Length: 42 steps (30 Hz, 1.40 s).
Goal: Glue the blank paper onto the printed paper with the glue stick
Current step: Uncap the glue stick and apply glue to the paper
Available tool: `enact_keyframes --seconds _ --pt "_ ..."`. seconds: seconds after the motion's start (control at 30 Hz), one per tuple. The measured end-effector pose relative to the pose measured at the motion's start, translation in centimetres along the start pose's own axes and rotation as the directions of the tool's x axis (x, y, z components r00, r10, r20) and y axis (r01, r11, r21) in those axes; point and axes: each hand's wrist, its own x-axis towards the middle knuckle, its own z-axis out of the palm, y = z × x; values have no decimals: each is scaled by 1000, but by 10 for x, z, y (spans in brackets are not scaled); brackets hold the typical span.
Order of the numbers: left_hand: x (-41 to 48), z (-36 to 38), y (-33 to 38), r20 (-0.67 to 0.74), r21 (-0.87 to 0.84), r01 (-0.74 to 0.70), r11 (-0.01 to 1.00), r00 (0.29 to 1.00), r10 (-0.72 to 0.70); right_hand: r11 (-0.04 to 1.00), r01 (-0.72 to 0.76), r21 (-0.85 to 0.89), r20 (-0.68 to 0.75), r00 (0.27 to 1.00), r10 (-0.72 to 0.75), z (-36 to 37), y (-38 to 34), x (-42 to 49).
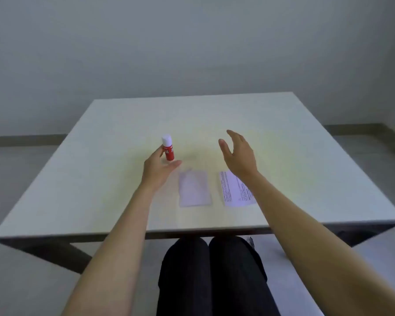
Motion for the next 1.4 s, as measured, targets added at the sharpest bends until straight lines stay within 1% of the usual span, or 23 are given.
enact_keyframes --seconds 0.1,0.2,0.23,0.27,0.33,0.43,0.53,0.63,0.7,0.77,0.83,0.9,0.93,0.97,1.0,1.07,1.1,1.13,1.2,1.23,1.27,1.33,1.4 --pt "-2 11 2 -111 -89 -12 996 994 2 998 21 53 -33 999 -19 4 -5 -1" --pt "-2 14 9 -162 -108 -1 994 987 -16 988 41 148 -32 999 -36 8 -13 -3" --pt "0 13 10 -171 -103 -27 994 985 9 979 43 199 -37 999 -36 8 -16 -1" --pt "0 12 15 -171 -81 -61 995 984 46 964 38 265 -41 999 -28 6 -19 1" --pt "-1 13 23 -142 -4 -183 983 973 181 935 0 356 -6 1000 2 2 -25 4" --pt "-6 12 38 -71 148 -383 912 915 396 905 -136 402 103 989 103 -10 -32 6" --pt "-13 12 53 -27 214 -487 846 863 504 888 -274 371 229 953 198 -19 -36 6" --pt "-23 14 60 22 225 -544 808 832 554 920 -226 320 250 957 148 -24 -33 2" --pt "-29 14 61 30 245 -560 791 820 571 902 -180 393 302 951 58 -30 -25 -3" --pt "-34 14 59 18 260 -554 791 822 569 869 -172 465 387 922 -25 -37 -19 -8" --pt "-39 15 58 25 264 -546 795 828 560 879 -214 427 426 905 13 -37 -17 -12" --pt "-43 17 58 35 265 -540 799 833 552 877 -276 393 396 912 110 -35 -19 -16" --pt "-45 18 58 37 259 -537 802 836 548 875 -280 396 364 922 130 -34 -17 -16" --pt "-46 18 58 37 256 -536 804 837 546 874 -254 414 341 934 109 -33 -16 -18" --pt "-47 17 58 32 262 -532 805 839 544 871 -210 445 335 941 55 -34 -14 -19" --pt "-47 15 58 16 281 -522 805 841 540 864 -146 481 373 926 -51 -38 -9 -20" --pt "-47 14 57 12 285 -518 807 844 537 870 -142 471 393 917 -63 -40 -9 -21" --pt "-48 14 58 13 285 -515 809 846 534 885 -159 437 403 915 -35 -41 -10 -21" --pt "-51 14 59 23 280 -516 810 847 532 891 -232 391 398 915 64 -40 -13 -22" --pt "-52 15 60 27 276 -518 809 846 533 893 -243 379 376 922 91 -39 -13 -21" --pt "-52 15 60 28 274 -521 808 844 535 900 -225 374 352 932 86 -39 -13 -21" --pt "-51 15 59 14 284 -515 809 846 533 905 -149 398 330 944 10 -39 -10 -21" --pt "-49 14 58 -12 298 -493 817 854 520 904 -114 412 371 927 -52 -41 -10 -20"
